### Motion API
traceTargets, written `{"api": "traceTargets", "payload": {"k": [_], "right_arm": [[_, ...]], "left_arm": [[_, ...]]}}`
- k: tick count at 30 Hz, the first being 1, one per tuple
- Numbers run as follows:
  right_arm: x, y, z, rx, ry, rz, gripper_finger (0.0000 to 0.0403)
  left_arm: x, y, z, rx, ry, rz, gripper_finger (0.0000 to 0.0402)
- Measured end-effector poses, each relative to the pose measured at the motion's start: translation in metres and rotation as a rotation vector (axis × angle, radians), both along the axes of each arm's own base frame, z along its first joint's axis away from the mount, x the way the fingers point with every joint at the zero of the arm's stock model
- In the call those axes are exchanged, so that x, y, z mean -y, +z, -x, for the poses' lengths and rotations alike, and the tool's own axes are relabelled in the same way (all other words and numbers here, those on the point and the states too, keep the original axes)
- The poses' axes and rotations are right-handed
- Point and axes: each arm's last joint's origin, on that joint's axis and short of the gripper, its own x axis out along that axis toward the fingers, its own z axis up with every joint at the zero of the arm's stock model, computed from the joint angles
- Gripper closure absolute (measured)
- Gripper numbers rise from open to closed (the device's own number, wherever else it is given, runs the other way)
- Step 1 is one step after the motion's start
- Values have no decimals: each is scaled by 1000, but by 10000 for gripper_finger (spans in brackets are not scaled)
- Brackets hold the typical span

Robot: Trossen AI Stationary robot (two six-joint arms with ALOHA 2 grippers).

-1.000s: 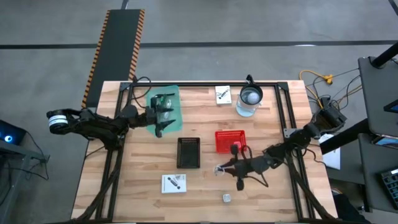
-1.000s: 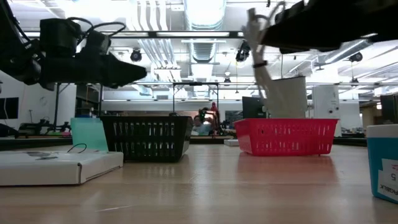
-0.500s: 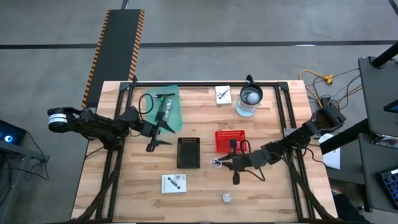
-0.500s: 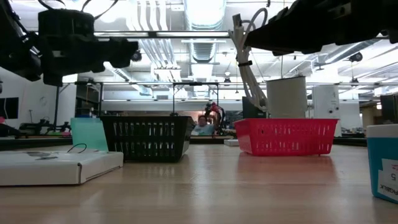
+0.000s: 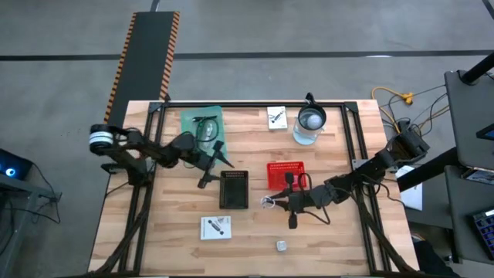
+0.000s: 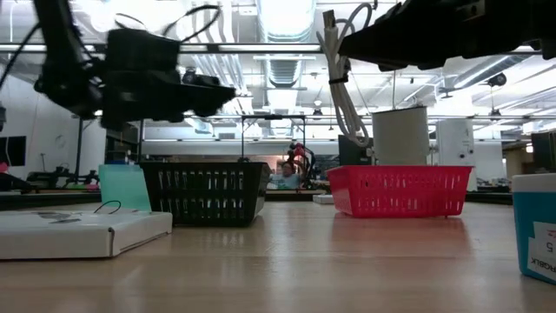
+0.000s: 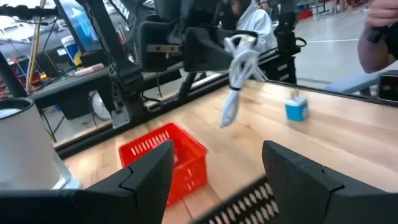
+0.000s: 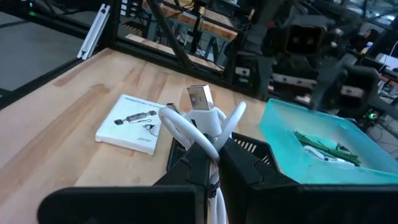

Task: Pick and place items into bin
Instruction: Put the white charger cable into the blue bin

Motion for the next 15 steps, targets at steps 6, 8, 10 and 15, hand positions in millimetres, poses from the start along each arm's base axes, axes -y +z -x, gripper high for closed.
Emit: {"api": "traceTargets", "payload": {"k": [6,8,10,15], "right_arm": [[1,1,-1,14,-4,2,390],[3,2,-2,21,-15,-3,390],[4,3,-2,24,-37,0,390],[7,3,-2,33,-123,11,390]], "left_arm": [[-8,7,-41,33,-6,-6,174],[-7,9,-49,43,-17,-8,174],[-6,10,-52,47,-25,-10,174],[-1,16,-52,72,-43,-15,174]]}}
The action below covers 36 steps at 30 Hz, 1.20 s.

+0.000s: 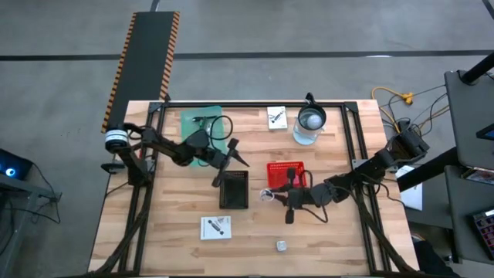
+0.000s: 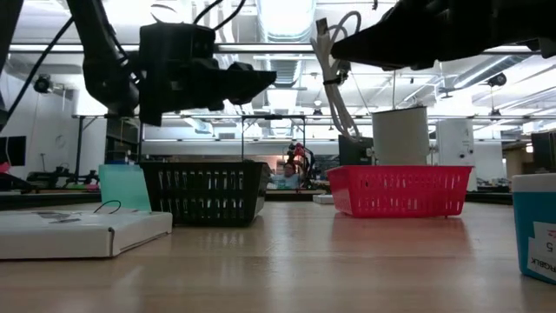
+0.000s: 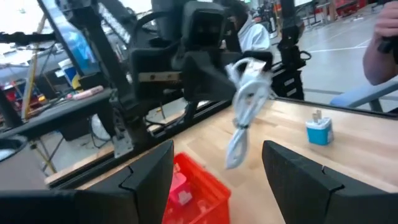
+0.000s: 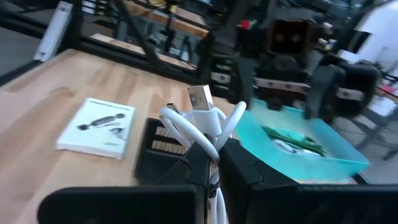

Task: Pick and place items into bin
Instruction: Put the white charger cable into the blue bin

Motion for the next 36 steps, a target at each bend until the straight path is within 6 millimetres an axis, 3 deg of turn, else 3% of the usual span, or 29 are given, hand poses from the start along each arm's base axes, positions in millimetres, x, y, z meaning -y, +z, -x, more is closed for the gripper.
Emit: {"api": "traceTargets", "payload": {"k": [23,36], "right_arm": [[-1,7,-2,59,-16,-55,390],[0,13,-2,113,-21,-13,390]], "left_arm": [[22,8,-10,61,-60,-72,174],[22,9,-17,8,-61,-63,174]]}}
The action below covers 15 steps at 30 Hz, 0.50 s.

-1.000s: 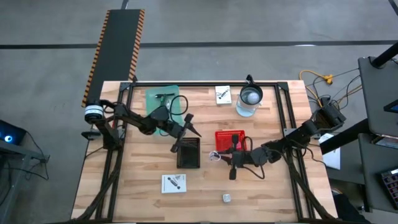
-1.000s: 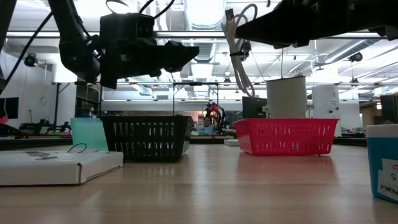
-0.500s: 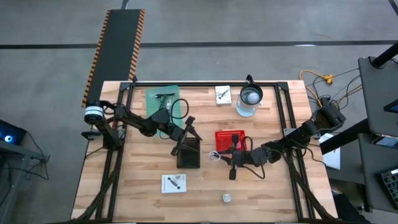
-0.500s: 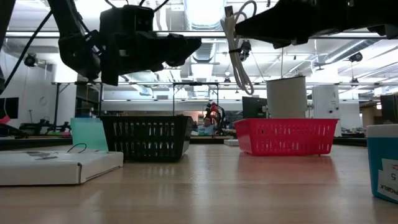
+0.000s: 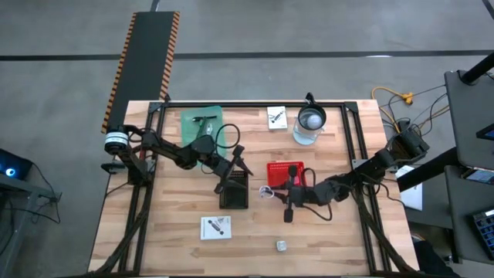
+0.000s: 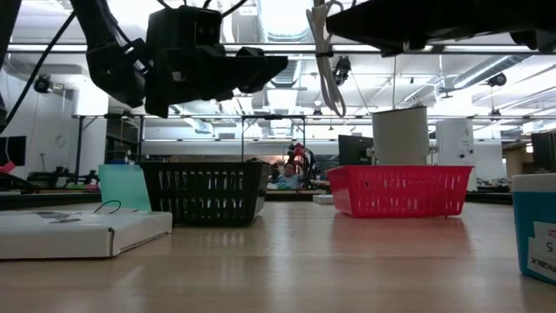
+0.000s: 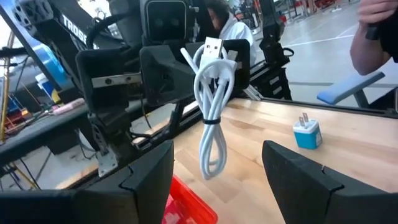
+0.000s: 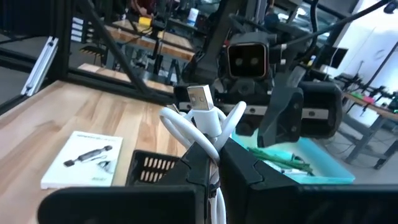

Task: Pick and place items into bin
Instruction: Put the white charger cable into the blue bin

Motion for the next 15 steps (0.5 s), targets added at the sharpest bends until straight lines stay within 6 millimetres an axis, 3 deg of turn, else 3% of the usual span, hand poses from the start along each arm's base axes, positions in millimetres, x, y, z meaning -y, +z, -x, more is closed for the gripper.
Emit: {"api": "traceTargets", "payload": {"k": [7,15], "right_arm": [[6,5,-3,49,-22,-1,390],[9,9,-4,83,-30,24,390]], "left_arm": [[3,4,-8,-6,-12,1,174],[0,1,-32,-4,-14,1,174]]}}
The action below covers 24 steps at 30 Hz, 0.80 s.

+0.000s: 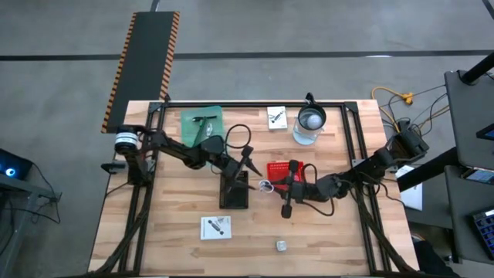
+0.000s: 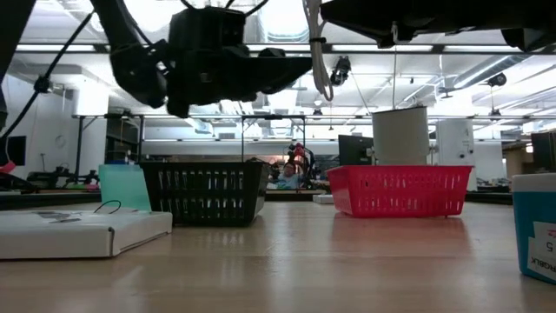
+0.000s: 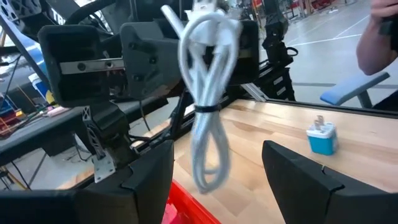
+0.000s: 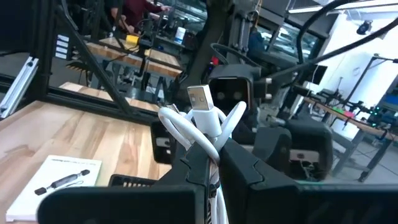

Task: Pick and place items into bin
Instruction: Put the white charger cable into the blue bin

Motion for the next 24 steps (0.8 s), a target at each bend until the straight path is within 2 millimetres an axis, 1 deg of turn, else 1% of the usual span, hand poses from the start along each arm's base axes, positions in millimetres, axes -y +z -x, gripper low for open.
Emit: {"api": "traceTargets", "payload": {"k": [9,13,16,24], "right_arm": [[0,0,0,-1,0,1,390],[0,-1,0,-5,-1,2,390],[0,-1,0,-6,-1,6,390],[0,-1,0,-7,-2,11,390]], "left_arm": [[-1,2,-27,1,-5,42,174],[-1,0,-35,1,-7,44,174],[-1,-3,-37,-11,-9,45,174],[-1,-1,-35,-6,-9,42,174]]}}
